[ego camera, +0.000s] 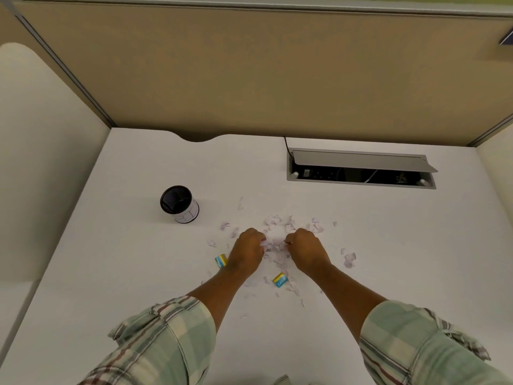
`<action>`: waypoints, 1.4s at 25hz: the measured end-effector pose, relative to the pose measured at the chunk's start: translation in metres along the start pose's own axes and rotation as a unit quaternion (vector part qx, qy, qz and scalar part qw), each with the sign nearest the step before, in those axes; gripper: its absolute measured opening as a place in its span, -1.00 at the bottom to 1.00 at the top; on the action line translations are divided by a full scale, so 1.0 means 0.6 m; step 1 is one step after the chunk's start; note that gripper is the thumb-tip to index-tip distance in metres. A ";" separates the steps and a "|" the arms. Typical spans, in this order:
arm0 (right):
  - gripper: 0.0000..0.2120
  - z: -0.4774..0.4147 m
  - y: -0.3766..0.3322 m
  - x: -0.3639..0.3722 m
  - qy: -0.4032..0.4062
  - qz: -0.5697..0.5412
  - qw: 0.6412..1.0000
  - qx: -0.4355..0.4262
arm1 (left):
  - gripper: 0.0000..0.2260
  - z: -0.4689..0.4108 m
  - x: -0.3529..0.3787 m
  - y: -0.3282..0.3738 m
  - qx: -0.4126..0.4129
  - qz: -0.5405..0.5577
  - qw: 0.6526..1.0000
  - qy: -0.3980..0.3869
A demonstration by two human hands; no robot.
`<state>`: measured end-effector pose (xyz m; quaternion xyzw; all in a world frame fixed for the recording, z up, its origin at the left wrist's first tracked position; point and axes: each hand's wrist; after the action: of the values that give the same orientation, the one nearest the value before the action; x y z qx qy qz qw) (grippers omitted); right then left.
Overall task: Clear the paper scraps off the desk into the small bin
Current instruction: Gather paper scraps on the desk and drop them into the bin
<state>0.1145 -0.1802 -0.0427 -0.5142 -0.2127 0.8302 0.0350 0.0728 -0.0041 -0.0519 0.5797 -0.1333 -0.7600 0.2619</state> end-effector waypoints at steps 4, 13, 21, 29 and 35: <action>-0.79 -0.001 -0.021 -0.008 0.021 -0.079 0.996 0.023 | -0.76 0.017 -0.021 -0.010 -0.021 0.051 0.997 0.048; -0.83 -0.027 -0.192 -0.024 0.099 -0.238 0.966 -0.019 | -0.90 0.037 -0.163 -0.094 -0.042 0.147 0.965 0.212; -0.82 -0.067 -0.337 -0.028 0.124 -0.321 0.937 -0.057 | -0.80 -0.007 -0.299 -0.206 -0.100 0.104 0.953 0.266; -0.82 -0.095 -0.390 -0.019 0.118 -0.291 0.948 -0.041 | -0.86 -0.050 -0.315 -0.251 -0.099 0.098 0.972 0.189; -0.87 -0.132 -0.433 -0.018 0.106 -0.270 0.955 -0.056 | -0.83 -0.043 -0.330 -0.301 -0.139 0.148 0.950 0.236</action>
<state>0.1463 0.0776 0.0372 -0.5239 -0.3848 0.7171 0.2513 0.0911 0.2573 0.0096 0.6740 -0.0449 -0.5651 0.4737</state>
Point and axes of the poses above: each hand's wrist, its own z-axis away from the middle knuckle, its own x-axis out of the palm, y = z × x, and after that the axes turned 5 degrees about -z, right-handed
